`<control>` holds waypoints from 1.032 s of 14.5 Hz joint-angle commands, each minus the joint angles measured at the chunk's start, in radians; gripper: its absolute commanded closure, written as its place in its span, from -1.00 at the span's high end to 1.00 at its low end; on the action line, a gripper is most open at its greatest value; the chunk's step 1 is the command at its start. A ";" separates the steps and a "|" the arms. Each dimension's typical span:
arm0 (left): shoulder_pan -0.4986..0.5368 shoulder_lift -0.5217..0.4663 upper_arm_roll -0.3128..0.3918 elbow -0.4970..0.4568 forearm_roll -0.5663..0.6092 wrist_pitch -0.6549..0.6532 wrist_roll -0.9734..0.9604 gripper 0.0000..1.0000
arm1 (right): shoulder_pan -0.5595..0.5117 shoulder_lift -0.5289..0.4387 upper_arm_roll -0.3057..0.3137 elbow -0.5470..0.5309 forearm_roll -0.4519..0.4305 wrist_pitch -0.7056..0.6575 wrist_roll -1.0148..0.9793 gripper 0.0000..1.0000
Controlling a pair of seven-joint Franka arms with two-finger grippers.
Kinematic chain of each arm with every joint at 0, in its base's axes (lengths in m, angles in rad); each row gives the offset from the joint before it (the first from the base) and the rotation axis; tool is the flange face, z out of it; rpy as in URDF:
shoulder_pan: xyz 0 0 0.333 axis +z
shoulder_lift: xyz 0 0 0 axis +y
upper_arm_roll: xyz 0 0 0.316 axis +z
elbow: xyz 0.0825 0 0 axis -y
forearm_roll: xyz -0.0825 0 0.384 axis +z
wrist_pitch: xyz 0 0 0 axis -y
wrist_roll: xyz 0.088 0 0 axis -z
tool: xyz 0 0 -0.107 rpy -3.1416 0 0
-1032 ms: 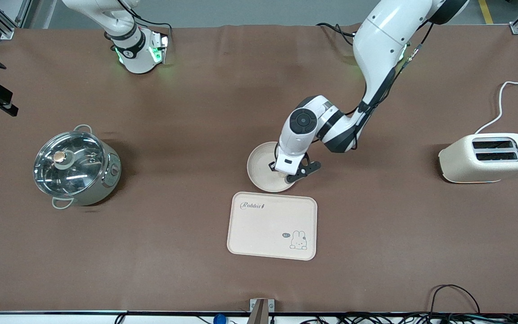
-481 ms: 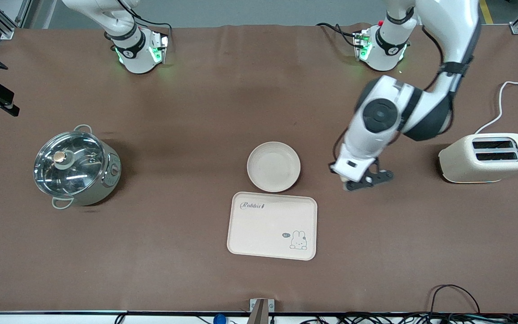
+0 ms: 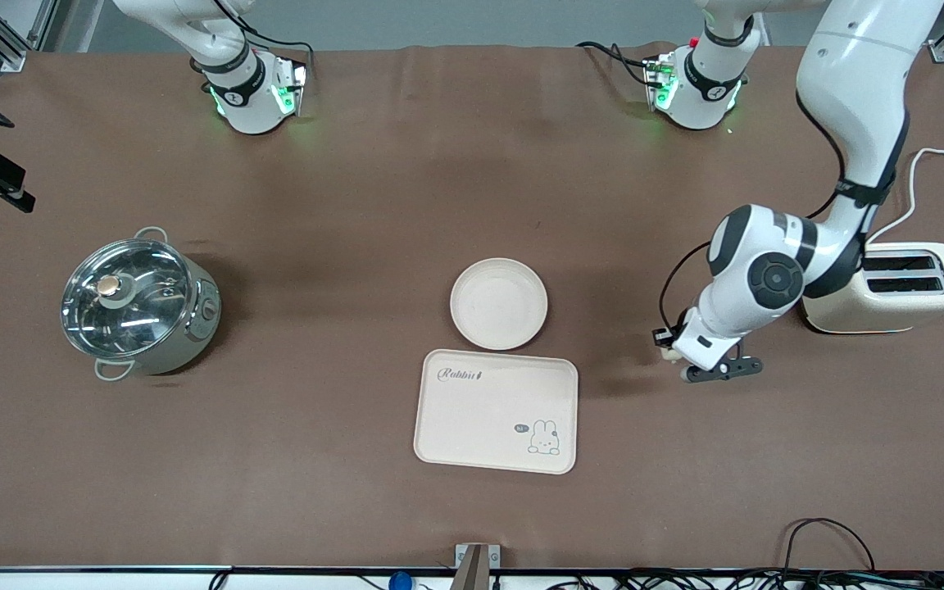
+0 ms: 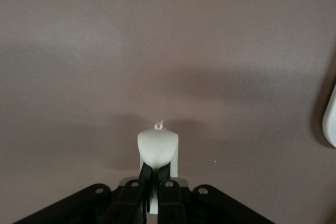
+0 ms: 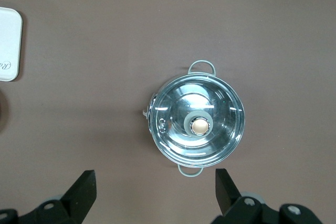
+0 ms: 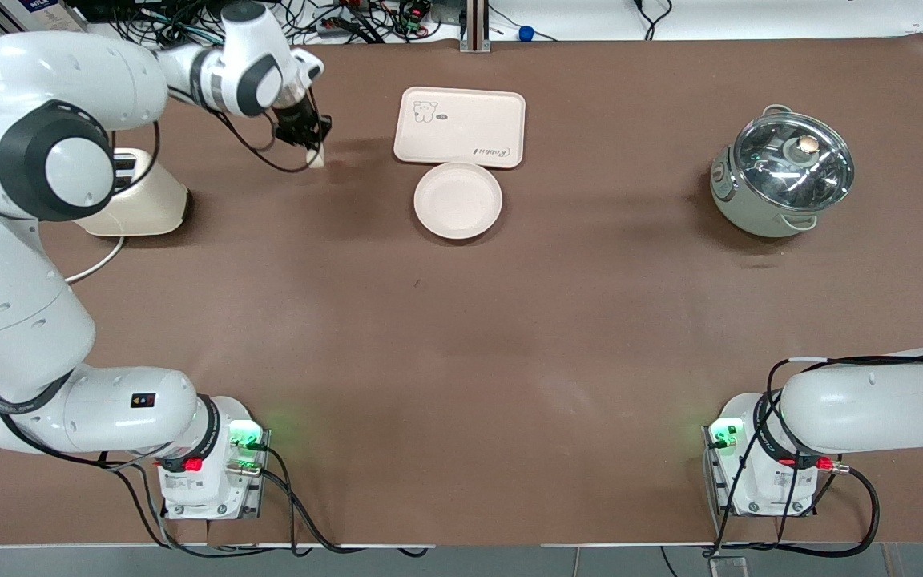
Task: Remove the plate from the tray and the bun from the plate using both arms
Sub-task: 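Carry the bun with the left gripper toward the toaster, then lower the bun onto the table and open the left gripper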
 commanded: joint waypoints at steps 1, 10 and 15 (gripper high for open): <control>-0.003 0.004 -0.007 -0.024 -0.005 0.044 0.020 0.08 | -0.005 -0.002 0.007 0.004 -0.016 -0.003 -0.009 1.00; 0.089 -0.115 -0.022 0.008 -0.010 -0.024 0.126 1.00 | -0.006 0.001 0.007 0.002 -0.014 0.001 -0.007 1.00; 0.107 -0.131 -0.022 0.037 -0.015 -0.132 0.160 1.00 | -0.014 0.001 0.004 0.002 -0.013 -0.006 -0.007 1.00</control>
